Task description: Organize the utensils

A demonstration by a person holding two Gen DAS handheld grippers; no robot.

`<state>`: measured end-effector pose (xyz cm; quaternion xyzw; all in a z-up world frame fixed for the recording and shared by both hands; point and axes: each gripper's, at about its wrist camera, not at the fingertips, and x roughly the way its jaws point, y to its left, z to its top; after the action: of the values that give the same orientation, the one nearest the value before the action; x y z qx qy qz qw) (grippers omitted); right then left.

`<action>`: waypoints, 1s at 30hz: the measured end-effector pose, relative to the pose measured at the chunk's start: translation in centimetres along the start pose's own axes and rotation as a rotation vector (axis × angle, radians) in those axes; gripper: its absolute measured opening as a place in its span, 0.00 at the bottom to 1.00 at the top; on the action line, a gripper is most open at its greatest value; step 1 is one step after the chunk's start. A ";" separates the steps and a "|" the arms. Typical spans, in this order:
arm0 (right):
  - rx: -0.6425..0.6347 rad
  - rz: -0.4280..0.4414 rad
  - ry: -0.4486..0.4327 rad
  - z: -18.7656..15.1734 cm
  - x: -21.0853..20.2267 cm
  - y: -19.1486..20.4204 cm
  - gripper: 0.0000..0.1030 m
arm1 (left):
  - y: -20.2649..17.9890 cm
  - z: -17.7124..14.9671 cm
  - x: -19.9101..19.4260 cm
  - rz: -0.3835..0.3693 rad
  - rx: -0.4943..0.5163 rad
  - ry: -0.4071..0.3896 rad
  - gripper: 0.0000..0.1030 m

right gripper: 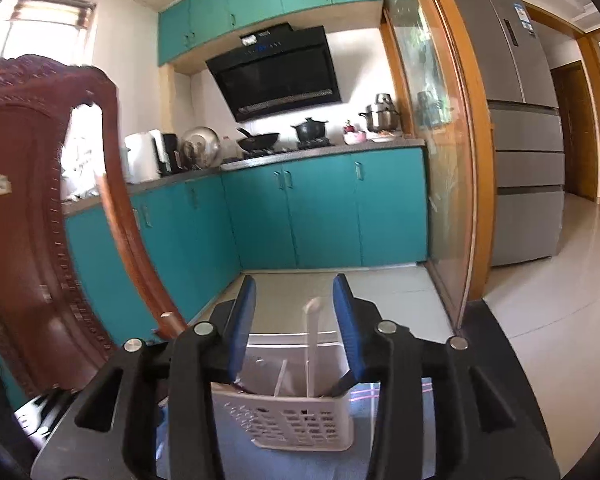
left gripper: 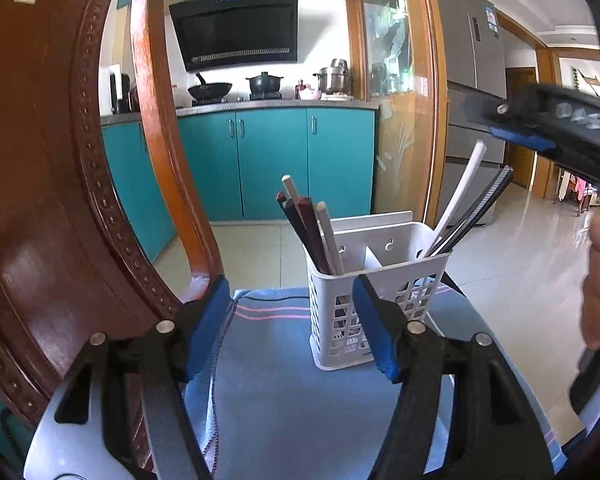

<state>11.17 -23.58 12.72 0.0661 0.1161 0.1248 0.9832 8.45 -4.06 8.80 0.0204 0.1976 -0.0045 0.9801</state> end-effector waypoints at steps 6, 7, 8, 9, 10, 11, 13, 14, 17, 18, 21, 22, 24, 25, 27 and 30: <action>-0.014 0.043 -0.072 -1.5 -4.6 0.2 0.62 | 0.1 -1.4 -1.5 0.025 0.005 -0.023 0.76; -0.017 0.041 -0.074 -2.0 -5.1 0.1 0.70 | 0.3 -1.9 -2.0 0.040 -0.001 -0.030 0.80; -0.025 0.027 -0.077 -3.0 -6.0 -0.1 0.74 | 0.4 -2.5 -2.5 0.057 -0.008 -0.034 0.83; -0.033 0.003 -0.077 -4.2 -6.8 -0.4 0.79 | 0.5 -2.7 -2.8 0.067 -0.012 -0.034 0.84; -0.040 -0.023 -0.070 -5.1 -7.3 -0.5 0.82 | 0.7 -3.3 -3.5 0.076 -0.019 -0.033 0.86; -0.049 -0.055 -0.054 -6.2 -7.9 -0.7 0.84 | 0.7 -3.7 -4.1 0.085 -0.025 -0.036 0.88; -0.057 -0.096 -0.016 -7.9 -9.1 -1.0 0.90 | 0.8 -4.3 -5.6 0.093 -0.038 -0.056 0.92; -0.052 -0.112 -0.004 -8.8 -9.8 -1.2 0.93 | 0.8 -4.7 -6.7 0.093 -0.041 -0.075 0.96; -0.034 -0.170 0.010 -10.8 -12.0 -1.5 0.97 | 0.3 -5.7 -9.2 0.092 -0.013 -0.117 0.96; -0.033 -0.197 0.016 -11.4 -12.7 -1.5 0.97 | 0.2 -6.0 -9.6 0.092 0.001 -0.116 0.96; -0.007 -0.235 0.010 -12.0 -14.3 -1.6 0.97 | -0.3 -7.2 -10.9 0.079 0.029 -0.094 0.96; 0.000 -0.233 0.004 -12.0 -14.7 -1.5 0.97 | -0.4 -7.5 -11.2 0.073 0.030 -0.092 0.96; 0.006 -0.240 -0.018 -12.1 -15.6 -1.1 0.97 | -0.6 -8.2 -11.9 0.067 0.033 -0.093 0.96; 0.003 -0.245 -0.023 -12.1 -15.7 -0.9 0.97 | -0.6 -8.5 -12.2 0.067 0.034 -0.095 0.96; -0.012 -0.249 -0.025 -12.5 -15.9 -0.4 0.97 | -0.4 -8.7 -12.7 0.067 0.027 -0.104 0.96; -0.023 -0.232 -0.008 -12.9 -15.8 0.1 0.97 | 0.1 -8.8 -13.2 0.059 0.004 -0.109 0.96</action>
<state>-6.94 -26.29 3.66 0.0413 0.1176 0.0110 0.9921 -7.17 -3.58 5.80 0.0280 0.1430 0.0232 0.9891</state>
